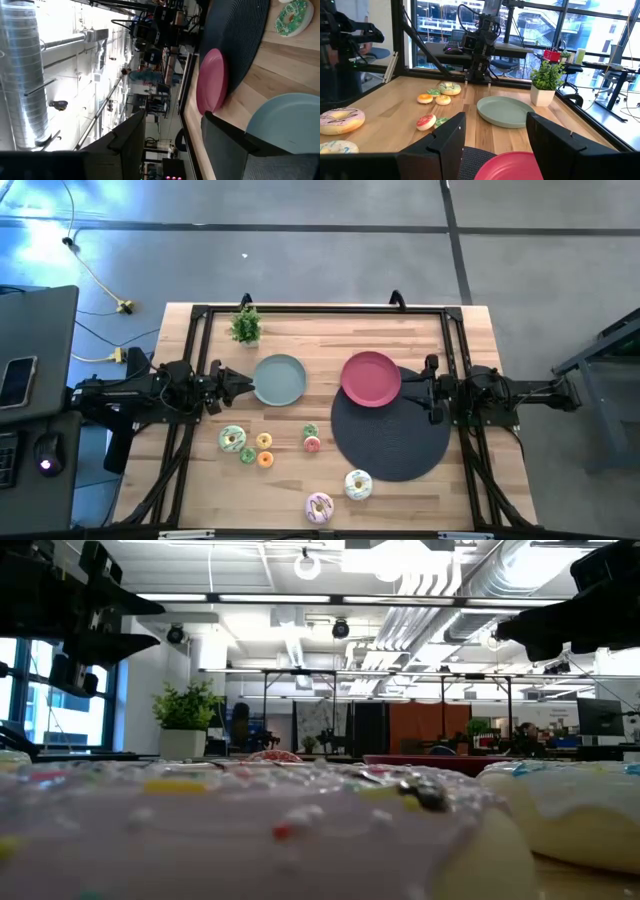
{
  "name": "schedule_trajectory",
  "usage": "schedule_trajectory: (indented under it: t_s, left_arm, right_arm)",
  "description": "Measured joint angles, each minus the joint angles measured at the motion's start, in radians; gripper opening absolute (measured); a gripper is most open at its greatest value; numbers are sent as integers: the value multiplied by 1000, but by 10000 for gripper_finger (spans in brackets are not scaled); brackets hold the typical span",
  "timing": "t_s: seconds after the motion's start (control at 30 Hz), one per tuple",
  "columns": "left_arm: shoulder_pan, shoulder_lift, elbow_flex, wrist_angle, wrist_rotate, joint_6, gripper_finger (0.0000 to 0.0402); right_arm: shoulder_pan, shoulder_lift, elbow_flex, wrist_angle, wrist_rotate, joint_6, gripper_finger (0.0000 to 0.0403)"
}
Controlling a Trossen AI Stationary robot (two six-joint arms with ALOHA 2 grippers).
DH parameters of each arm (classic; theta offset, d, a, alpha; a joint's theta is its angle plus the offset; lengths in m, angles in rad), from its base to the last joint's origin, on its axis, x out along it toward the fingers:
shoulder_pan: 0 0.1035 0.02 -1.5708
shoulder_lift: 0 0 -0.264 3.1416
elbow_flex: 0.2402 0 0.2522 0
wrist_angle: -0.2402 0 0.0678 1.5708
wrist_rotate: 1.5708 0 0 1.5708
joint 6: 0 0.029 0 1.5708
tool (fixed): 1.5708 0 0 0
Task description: Pick & Place donuts
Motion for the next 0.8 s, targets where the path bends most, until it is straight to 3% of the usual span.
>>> schedule_trajectory:
  t_s: [0.8]
  left_arm:
    - [0,1,0,54,-15,-40,184]
  right_arm:
    - [0,0,0,0,4,0,201]
